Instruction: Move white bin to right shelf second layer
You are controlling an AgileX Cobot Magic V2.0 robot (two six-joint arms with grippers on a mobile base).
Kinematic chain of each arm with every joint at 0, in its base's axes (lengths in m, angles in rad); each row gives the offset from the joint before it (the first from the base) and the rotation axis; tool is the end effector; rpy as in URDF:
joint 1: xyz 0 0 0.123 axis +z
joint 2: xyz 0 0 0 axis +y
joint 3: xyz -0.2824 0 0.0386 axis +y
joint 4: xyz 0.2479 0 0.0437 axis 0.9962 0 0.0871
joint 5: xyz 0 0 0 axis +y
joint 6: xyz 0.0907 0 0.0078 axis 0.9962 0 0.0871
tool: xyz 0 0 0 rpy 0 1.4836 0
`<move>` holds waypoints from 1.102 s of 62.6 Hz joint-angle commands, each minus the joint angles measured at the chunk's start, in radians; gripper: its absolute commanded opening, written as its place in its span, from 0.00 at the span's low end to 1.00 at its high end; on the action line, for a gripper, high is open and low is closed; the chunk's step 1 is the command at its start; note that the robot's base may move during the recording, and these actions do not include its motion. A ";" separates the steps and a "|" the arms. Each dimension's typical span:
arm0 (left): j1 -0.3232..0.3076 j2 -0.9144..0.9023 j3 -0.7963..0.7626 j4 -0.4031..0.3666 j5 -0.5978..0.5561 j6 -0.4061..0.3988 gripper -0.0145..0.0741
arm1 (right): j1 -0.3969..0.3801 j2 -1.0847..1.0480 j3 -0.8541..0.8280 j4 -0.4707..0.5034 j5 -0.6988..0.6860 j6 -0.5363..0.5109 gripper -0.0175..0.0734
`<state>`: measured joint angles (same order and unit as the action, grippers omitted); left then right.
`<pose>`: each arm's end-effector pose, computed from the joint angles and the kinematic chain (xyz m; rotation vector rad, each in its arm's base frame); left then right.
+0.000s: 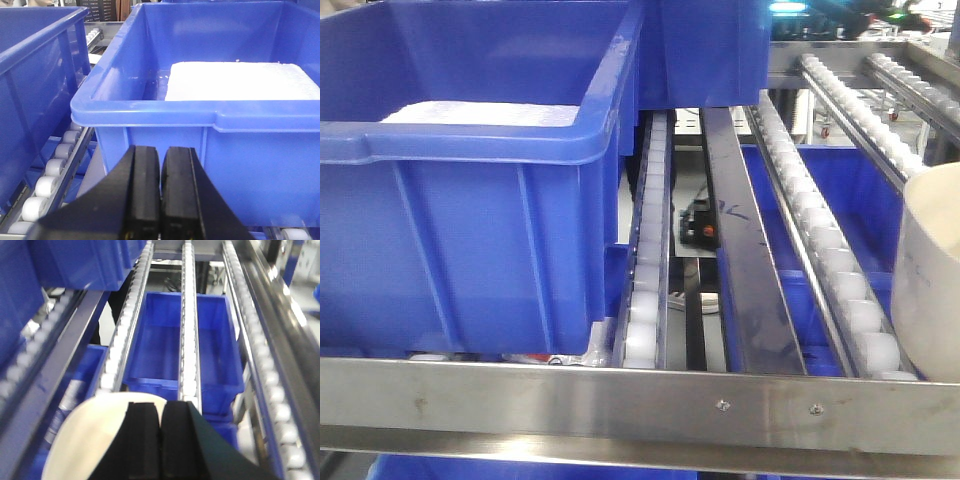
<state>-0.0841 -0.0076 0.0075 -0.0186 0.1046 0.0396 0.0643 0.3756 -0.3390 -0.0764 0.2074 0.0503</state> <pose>0.0560 -0.0049 0.2015 0.0850 1.5860 -0.0507 0.0906 0.0044 0.2828 -0.0650 1.7258 0.0158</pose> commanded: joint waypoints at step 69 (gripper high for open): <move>0.000 -0.015 0.029 -0.008 -0.083 -0.005 0.26 | -0.018 -0.404 0.370 0.097 -0.167 -0.113 0.25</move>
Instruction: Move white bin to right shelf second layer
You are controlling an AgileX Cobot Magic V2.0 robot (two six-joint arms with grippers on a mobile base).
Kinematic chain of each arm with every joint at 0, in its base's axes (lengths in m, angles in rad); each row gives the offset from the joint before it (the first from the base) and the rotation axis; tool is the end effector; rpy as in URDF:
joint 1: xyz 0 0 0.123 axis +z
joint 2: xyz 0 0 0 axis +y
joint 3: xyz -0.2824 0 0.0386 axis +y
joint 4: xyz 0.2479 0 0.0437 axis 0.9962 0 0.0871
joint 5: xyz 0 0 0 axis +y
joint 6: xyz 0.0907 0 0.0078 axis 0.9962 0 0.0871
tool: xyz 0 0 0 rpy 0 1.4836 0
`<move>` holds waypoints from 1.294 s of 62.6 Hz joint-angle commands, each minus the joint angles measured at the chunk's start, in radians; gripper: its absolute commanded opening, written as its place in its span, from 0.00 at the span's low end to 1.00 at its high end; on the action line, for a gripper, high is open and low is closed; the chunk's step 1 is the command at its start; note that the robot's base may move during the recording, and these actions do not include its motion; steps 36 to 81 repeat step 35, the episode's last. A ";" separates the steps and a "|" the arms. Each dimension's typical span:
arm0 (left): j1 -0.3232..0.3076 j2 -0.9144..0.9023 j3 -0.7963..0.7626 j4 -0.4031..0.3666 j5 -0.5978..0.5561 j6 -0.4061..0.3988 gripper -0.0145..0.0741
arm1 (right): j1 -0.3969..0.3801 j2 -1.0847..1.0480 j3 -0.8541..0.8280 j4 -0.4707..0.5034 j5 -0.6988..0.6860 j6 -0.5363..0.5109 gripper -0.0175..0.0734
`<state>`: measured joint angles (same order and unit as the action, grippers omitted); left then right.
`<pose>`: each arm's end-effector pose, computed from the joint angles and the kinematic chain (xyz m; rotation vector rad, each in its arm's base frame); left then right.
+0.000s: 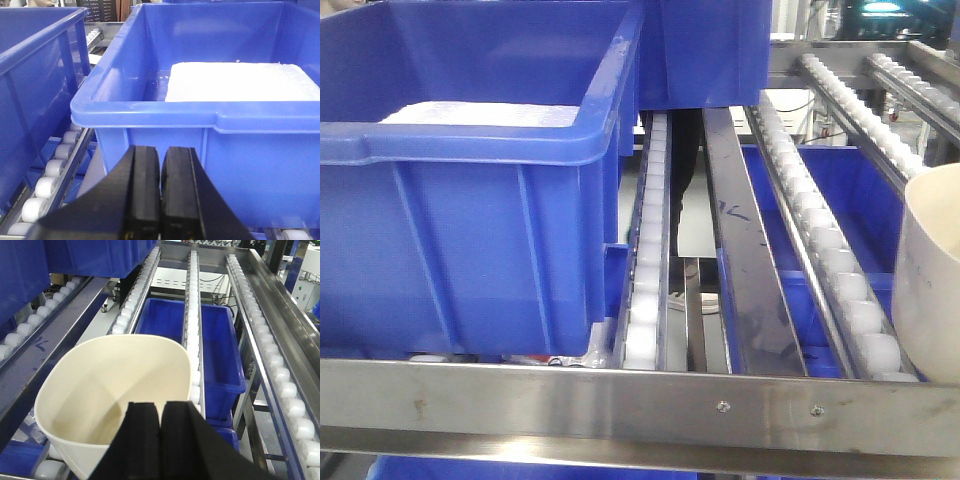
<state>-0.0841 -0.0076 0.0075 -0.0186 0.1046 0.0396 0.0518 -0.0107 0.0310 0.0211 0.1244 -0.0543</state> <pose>0.0560 -0.0049 0.2015 0.0850 1.5860 -0.0507 0.0567 0.0032 0.1919 -0.0713 1.6267 0.0163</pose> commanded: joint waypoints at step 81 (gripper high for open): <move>0.000 -0.015 0.029 -0.008 -0.083 -0.005 0.26 | -0.005 -0.017 0.000 0.000 -0.084 -0.009 0.25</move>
